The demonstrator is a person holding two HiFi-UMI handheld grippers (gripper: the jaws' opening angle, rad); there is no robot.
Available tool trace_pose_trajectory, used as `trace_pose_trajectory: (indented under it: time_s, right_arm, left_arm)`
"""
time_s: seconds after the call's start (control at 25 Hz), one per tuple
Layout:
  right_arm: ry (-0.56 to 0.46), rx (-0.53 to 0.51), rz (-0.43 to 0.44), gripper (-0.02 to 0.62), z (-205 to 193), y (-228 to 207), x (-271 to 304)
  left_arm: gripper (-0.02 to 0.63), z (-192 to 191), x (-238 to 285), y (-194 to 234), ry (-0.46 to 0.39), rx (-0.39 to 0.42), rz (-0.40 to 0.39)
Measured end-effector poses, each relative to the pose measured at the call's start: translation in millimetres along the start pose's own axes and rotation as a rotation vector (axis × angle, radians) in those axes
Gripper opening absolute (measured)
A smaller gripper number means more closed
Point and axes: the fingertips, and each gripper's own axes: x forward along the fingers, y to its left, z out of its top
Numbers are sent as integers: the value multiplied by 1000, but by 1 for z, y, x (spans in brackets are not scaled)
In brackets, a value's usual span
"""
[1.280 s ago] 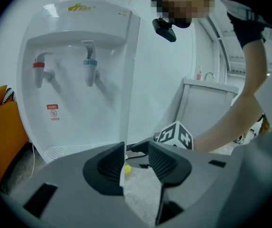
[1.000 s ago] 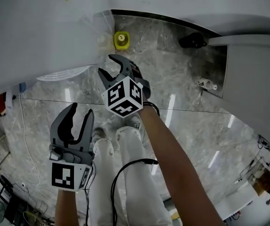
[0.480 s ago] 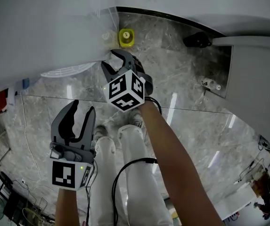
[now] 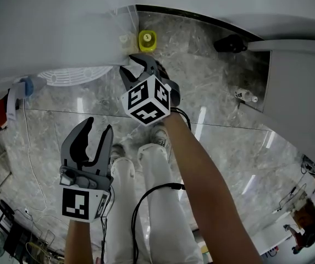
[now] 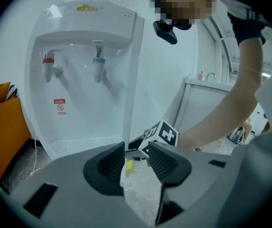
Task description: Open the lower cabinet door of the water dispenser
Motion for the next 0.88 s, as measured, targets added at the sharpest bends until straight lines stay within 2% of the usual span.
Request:
trace_pose_trajectory:
  time_s: [0.88]
  right_arm:
    - [30, 64, -54, 132, -1, 3, -3]
  left_arm:
    - [158, 3, -10, 4, -25, 1, 15]
